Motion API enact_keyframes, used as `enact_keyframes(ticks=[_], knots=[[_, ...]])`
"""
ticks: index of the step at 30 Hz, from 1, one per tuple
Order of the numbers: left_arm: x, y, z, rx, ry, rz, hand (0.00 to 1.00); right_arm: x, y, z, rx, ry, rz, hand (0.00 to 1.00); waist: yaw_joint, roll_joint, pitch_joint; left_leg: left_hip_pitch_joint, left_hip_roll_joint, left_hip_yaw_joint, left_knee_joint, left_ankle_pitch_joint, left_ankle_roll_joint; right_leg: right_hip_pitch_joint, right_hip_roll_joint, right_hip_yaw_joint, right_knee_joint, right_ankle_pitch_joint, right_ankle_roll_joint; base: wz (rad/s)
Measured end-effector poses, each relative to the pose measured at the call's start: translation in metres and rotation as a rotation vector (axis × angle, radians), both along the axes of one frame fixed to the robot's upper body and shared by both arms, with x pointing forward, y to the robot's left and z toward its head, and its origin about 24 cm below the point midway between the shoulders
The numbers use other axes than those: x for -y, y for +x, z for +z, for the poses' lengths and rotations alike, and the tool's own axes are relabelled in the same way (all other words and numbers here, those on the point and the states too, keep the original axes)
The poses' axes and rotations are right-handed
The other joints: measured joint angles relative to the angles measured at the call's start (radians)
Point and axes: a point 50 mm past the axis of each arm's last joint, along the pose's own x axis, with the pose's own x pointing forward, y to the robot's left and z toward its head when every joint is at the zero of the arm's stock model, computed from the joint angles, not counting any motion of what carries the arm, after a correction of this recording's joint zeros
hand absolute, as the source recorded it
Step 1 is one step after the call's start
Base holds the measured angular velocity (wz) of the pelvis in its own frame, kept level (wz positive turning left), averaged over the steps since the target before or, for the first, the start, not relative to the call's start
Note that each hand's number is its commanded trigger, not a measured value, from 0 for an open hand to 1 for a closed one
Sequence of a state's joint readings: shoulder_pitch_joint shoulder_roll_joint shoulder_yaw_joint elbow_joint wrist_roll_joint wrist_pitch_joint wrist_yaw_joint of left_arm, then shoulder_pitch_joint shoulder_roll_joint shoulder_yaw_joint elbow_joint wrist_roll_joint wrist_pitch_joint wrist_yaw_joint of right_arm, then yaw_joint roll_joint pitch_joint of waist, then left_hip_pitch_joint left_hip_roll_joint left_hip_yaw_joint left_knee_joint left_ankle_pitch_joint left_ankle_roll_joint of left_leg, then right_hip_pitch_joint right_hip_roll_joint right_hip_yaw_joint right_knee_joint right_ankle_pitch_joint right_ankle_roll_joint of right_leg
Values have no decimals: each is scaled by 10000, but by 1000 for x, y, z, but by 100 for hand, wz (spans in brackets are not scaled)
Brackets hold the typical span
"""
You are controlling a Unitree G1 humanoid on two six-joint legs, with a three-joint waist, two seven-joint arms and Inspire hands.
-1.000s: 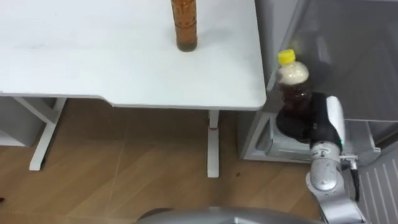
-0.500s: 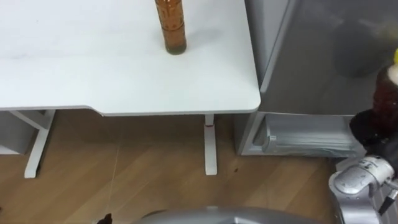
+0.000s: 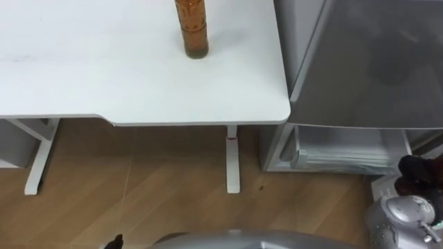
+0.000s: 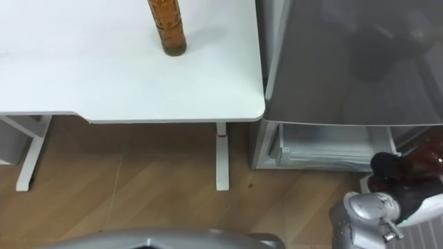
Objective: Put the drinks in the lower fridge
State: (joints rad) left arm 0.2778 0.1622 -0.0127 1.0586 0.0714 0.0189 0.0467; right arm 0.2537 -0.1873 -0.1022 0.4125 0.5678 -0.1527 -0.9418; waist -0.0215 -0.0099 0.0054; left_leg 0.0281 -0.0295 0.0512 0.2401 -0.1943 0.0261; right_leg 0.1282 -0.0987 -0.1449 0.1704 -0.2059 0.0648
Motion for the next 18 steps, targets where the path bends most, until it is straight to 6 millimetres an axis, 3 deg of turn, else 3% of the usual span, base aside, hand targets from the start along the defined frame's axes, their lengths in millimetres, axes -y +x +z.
enact_keyframes(ticks=[4,6,12,18], knots=[[0,-6,0,-239,-173,13,0,-2,7,-1,639,1058,-521,100,45,2,1,3,-1,21,-17,1,1,-2,1,28,12,1,-1,0],[-1,-8,0,-308,-302,-21,0,-3,20,0,1492,2141,-905,100,31,1,1,8,0,26,-18,1,1,-9,2,30,7,3,-4,0],[-3,-9,1,-414,-568,-228,0,-4,43,4,3151,3801,-546,100,25,-24,15,1,-8,1,-27,0,0,32,-3,-16,19,7,-11,2],[-2,-17,1,-643,-772,-286,0,-2,44,-3,3784,4679,303,100,36,-34,26,-6,-6,-4,-8,-28,2,170,-6,-33,23,6,-9,0]])
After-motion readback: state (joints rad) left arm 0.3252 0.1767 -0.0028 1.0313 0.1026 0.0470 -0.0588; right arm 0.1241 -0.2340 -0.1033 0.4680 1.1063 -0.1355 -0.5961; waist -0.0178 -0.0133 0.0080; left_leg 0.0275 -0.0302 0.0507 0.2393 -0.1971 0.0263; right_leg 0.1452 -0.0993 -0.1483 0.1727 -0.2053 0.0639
